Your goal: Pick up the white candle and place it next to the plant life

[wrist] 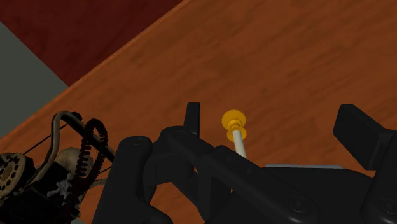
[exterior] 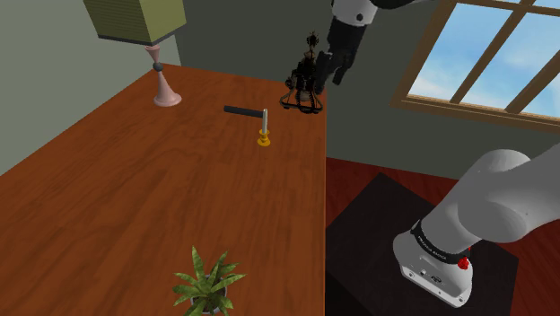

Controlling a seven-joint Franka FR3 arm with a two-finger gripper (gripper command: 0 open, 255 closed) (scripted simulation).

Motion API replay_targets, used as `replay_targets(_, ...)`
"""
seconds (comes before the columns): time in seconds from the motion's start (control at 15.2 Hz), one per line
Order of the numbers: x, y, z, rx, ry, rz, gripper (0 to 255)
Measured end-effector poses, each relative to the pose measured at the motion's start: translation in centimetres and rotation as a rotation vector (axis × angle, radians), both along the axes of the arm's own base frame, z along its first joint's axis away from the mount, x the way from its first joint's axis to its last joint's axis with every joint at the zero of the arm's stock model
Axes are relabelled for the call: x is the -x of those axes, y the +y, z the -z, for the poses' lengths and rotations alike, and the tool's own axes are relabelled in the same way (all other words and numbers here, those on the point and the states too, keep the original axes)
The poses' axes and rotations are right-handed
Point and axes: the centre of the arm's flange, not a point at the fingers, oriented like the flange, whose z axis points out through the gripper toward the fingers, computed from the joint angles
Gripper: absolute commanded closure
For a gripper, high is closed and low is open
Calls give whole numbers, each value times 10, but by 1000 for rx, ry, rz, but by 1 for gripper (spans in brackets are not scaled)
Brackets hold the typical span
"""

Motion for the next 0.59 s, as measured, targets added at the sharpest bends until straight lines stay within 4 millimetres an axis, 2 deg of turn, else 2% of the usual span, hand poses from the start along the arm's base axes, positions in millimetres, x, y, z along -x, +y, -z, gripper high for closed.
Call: replay_targets(0.59, -103, 26, 69, 13, 21, 28, 0)
